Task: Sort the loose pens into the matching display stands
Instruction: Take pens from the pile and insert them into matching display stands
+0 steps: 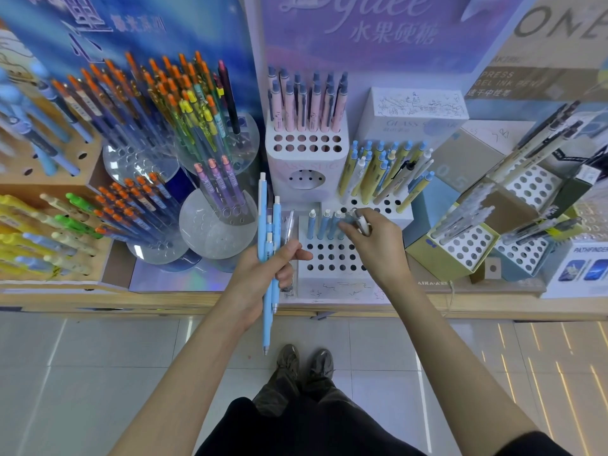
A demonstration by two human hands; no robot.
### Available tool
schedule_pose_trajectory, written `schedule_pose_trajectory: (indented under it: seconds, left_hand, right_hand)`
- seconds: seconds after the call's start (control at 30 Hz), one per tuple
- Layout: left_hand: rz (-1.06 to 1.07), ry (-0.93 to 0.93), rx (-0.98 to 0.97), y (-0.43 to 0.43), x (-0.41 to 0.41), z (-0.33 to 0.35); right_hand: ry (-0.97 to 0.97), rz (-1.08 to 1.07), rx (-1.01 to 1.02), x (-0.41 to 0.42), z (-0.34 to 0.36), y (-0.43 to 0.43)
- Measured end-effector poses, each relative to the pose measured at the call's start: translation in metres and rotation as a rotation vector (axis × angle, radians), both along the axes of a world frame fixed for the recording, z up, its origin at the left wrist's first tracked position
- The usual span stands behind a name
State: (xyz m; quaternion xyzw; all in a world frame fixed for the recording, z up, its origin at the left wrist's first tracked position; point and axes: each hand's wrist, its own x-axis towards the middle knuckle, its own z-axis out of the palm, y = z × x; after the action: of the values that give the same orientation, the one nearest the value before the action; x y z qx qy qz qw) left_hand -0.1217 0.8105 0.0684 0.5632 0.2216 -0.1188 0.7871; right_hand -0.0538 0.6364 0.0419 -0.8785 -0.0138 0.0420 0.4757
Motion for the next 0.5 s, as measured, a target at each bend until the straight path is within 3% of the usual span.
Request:
schedule_pose_trajectory:
  seconds: [0.37,0.43,0.5]
  left_hand:
    - [-0.025,0.025,-0.001,-0.001,-0.004,0.003]
    - [-0.017,0.025,-0.027,-0.003,-0.003,0.004]
    - [-0.027,0.027,-0.06,-0.005,-0.002,0.005]
  right_hand:
    - [0.065,-0.016,-0.138,-0.002,0.004,0.001]
    - [0.03,-0.053,-0.057,-0.01,0.013,0.002]
    - [0.043,-0.097,0.163,-0.02,0.028,0.006]
